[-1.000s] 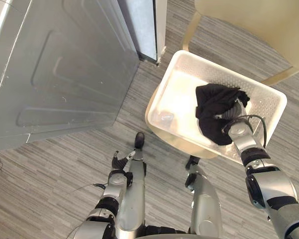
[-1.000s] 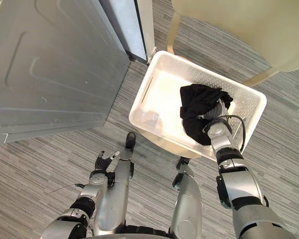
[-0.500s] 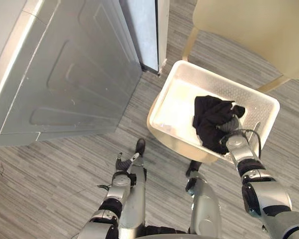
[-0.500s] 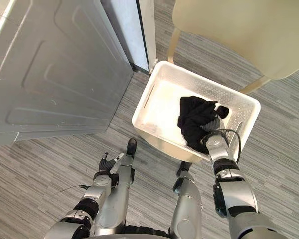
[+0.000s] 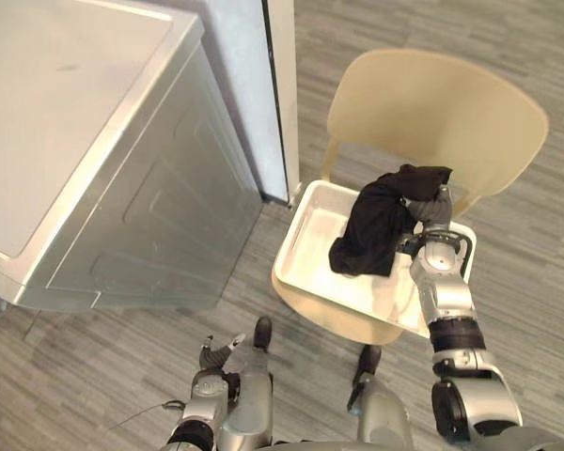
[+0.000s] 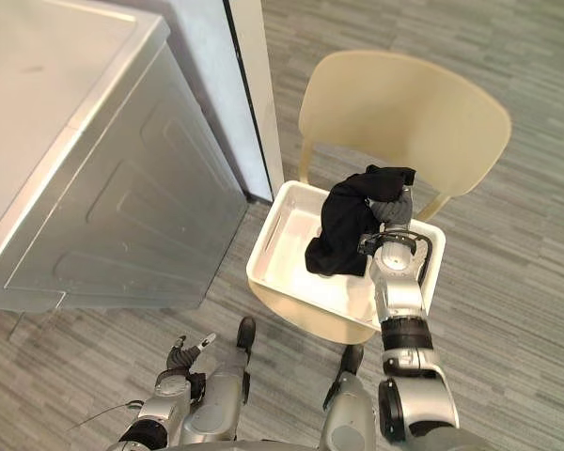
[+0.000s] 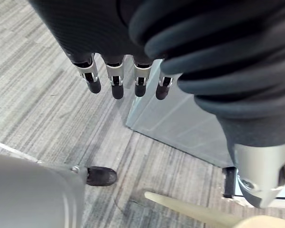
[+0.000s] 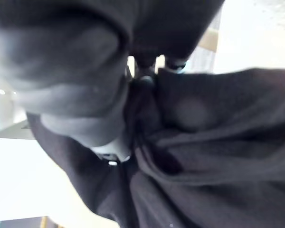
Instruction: Pick up the laundry basket with both hands and put the clothes into the washing machine.
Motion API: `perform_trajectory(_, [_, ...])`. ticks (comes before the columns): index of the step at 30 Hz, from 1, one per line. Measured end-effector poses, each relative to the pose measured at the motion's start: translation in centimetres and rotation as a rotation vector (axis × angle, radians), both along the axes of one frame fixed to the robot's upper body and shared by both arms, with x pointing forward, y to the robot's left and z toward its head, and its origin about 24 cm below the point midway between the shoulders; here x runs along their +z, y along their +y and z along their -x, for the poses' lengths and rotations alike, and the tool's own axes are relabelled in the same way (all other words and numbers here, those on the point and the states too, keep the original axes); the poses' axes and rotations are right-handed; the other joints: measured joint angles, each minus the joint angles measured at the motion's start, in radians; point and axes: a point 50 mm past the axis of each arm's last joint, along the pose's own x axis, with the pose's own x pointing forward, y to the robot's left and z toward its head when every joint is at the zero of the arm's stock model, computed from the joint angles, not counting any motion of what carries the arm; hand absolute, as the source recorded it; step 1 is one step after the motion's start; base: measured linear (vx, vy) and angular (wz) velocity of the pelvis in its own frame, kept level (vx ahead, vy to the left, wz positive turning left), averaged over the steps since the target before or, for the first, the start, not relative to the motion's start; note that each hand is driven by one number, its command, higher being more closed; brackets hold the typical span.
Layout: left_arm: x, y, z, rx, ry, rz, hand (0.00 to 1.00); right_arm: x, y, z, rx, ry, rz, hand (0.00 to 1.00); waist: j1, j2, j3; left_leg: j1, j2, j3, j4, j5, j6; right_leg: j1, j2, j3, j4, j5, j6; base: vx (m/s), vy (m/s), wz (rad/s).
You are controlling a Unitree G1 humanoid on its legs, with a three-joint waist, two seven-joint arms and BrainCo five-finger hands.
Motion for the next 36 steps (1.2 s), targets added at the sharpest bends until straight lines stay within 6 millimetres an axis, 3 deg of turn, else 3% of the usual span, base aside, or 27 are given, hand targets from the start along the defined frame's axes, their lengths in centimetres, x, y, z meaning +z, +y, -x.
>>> perform_trajectory(2, [0.7, 0.1, -0.1, 0.026, -0.052, 0.033, 0.00, 2.2, 0.1, 1.7, 0.009, -0.148, -0.010, 1.00, -0.004, -0.015, -0.051, 0.025, 0.000, 0.021, -0.018, -0.002, 0.000, 0.014, 0.003, 0.016, -0.025, 0.009, 0.003, 0.06, 0.007, -0.24])
perform_trajectory(4, [2.1, -0.1, -0.9, 0.051, -0.144, 0.092, 0.00, 3.7, 0.0, 3.1, 0.027, -0.251, -0.012, 1.00, -0.011, -0.017, -0.063, 0.067, -0.001, 0.036, -0.025, -0.009, 0.001, 0.051, 0.003, 0.019, -0.040, 0.010, 0.006, 0.04, 0.011, -0.16])
perform_trajectory(7, [4.4, -0.6, -1.9, 0.046, -0.280, 0.154, 0.00, 4.9, 0.1, 4.7, 0.051, -0.350, -0.006, 1.00, -0.029, -0.015, -0.116, 0.095, -0.002, 0.041, -0.037, -0.012, 0.001, 0.079, 0.003, 0.018, -0.055, 0.010, 0.008, 0.02, 0.009, -0.05])
perform_trajectory(11, [9.3, -2.6, -4.6, -0.050, -0.527, 0.229, 0.00, 6.2, -0.1, 5.9, 0.079, -0.438, -0.027, 1.00, -0.057, -0.005, -0.169, 0.126, -0.002, 0.060, -0.039, -0.017, 0.001, 0.100, 0.004, 0.033, -0.061, 0.012, 0.009, 0.00, 0.007, -0.11])
perform_trajectory(19, [15.8, -6.7, -8.3, -0.296, -0.798, 0.300, 0.00, 6.7, 0.9, 6.0, 0.228, -0.469, -0.045, 1.00, -0.087, 0.025, -0.227, 0.164, 0.000, 0.124, -0.039, -0.032, -0.001, 0.106, 0.012, 0.097, -0.092, 0.034, 0.012, -0.02, 0.007, -0.24])
perform_trajectory(24, [20.3, -9.4, -10.2, -0.449, -0.965, 0.334, 0.00, 6.7, 1.5, 6.0, 0.292, -0.472, -0.059, 1.00, -0.120, 0.025, -0.241, 0.187, 0.006, 0.160, -0.040, -0.040, -0.004, 0.104, 0.019, 0.132, -0.093, 0.040, 0.010, -0.01, 0.002, -0.21])
perform_trajectory(30, [23.0, -12.9, -10.5, -0.631, -1.047, 0.363, 0.00, 7.6, 2.3, 7.1, 0.342, -0.530, -0.040, 1.00, -0.141, 0.026, -0.265, 0.205, 0.020, 0.190, -0.040, -0.050, -0.013, 0.102, 0.037, 0.161, -0.096, 0.044, 0.004, 0.00, -0.009, -0.18])
perform_trajectory(36, [24.4, -15.3, -10.3, -0.744, -1.082, 0.377, 0.00, 6.8, 3.1, 7.2, 0.371, -0.501, -0.054, 1.00, -0.144, 0.029, -0.273, 0.213, 0.031, 0.217, -0.040, -0.053, -0.016, 0.091, 0.049, 0.186, -0.096, 0.047, 0.000, -0.03, -0.012, -0.13])
